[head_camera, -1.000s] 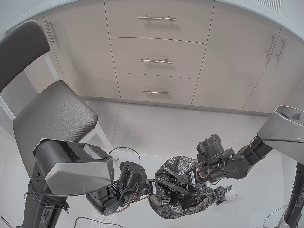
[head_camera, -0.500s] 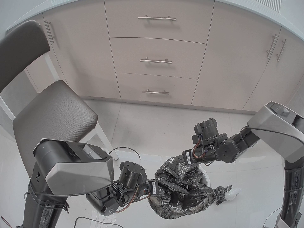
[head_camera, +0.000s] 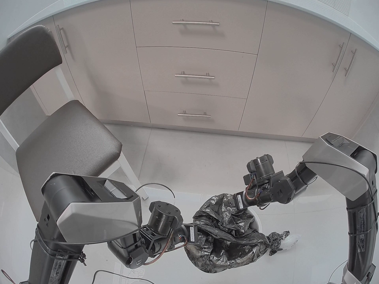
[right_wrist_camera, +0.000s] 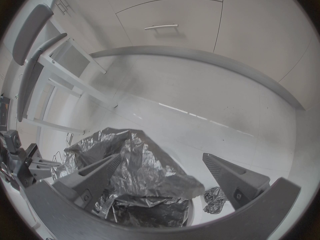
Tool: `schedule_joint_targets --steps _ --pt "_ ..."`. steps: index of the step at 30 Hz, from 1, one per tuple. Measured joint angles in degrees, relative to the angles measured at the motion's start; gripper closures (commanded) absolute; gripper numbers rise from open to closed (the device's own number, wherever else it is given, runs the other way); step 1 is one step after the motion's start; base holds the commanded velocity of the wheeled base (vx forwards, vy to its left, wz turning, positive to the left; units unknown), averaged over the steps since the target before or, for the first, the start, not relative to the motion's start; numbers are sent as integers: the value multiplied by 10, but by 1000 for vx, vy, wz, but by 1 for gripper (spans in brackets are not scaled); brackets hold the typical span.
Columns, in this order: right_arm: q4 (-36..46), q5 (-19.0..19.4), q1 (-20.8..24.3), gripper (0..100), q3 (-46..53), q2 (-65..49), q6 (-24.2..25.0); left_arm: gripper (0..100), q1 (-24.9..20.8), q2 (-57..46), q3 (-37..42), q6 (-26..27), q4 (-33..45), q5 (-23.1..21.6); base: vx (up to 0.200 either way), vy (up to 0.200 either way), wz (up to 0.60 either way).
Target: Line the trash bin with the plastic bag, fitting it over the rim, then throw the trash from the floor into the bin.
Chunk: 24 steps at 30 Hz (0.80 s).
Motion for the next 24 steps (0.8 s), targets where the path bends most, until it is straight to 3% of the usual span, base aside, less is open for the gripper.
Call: schedule_joint_targets --steps 7,8,24 --pt "0 8 0 0 10 -3 0 100 0 0 0 0 0 0 0 0 0" --pt "0 8 0 100 10 -2 0 100 0 0 0 0 0 0 0 0 0" --pt "-1 15 0 100 13 7 3 100 0 0 0 0 0 0 0 0 0"
